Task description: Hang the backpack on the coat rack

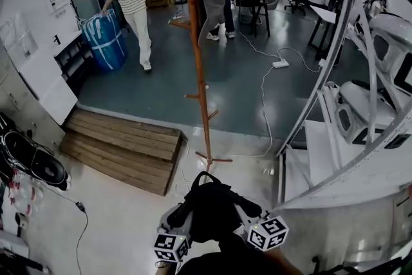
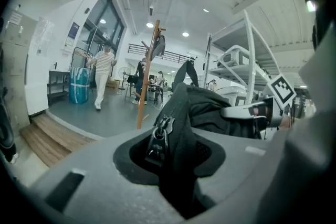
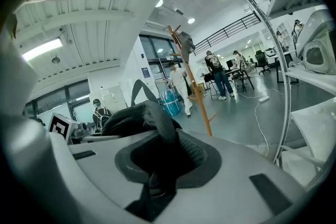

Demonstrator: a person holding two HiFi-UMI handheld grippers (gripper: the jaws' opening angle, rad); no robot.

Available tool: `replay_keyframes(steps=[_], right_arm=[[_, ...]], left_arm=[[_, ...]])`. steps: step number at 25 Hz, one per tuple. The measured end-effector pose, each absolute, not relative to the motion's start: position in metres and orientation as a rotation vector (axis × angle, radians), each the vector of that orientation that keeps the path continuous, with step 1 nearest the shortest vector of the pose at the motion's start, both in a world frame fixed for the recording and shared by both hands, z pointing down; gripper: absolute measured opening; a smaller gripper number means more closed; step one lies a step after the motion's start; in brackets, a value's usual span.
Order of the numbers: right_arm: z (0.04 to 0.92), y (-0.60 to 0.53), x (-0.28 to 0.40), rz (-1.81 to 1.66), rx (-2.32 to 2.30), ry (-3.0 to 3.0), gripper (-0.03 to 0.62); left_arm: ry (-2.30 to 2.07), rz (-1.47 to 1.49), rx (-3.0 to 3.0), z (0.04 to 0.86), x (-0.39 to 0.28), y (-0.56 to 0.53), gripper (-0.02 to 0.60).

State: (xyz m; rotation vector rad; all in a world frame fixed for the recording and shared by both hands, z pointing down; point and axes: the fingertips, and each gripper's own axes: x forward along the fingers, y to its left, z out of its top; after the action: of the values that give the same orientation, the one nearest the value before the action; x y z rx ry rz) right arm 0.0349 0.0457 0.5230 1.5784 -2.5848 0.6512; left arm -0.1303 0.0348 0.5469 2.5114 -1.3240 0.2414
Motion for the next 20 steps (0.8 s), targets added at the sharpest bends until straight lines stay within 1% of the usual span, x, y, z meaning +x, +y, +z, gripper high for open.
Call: replay_keyframes(steps=[10,20], right_arm=[[0.506,-0.031,0.092,0.621,1.506,-2.653,0.060],[0.496,-0.083,0.121,0.599,1.482,-2.688,0.060]], left_arm=[[-1.411,0.240,2.512,0.528,-0.073,-0.039,0.118],[-1.434,0.255,2.511,0.516,-0.043,-0.087,0.118]])
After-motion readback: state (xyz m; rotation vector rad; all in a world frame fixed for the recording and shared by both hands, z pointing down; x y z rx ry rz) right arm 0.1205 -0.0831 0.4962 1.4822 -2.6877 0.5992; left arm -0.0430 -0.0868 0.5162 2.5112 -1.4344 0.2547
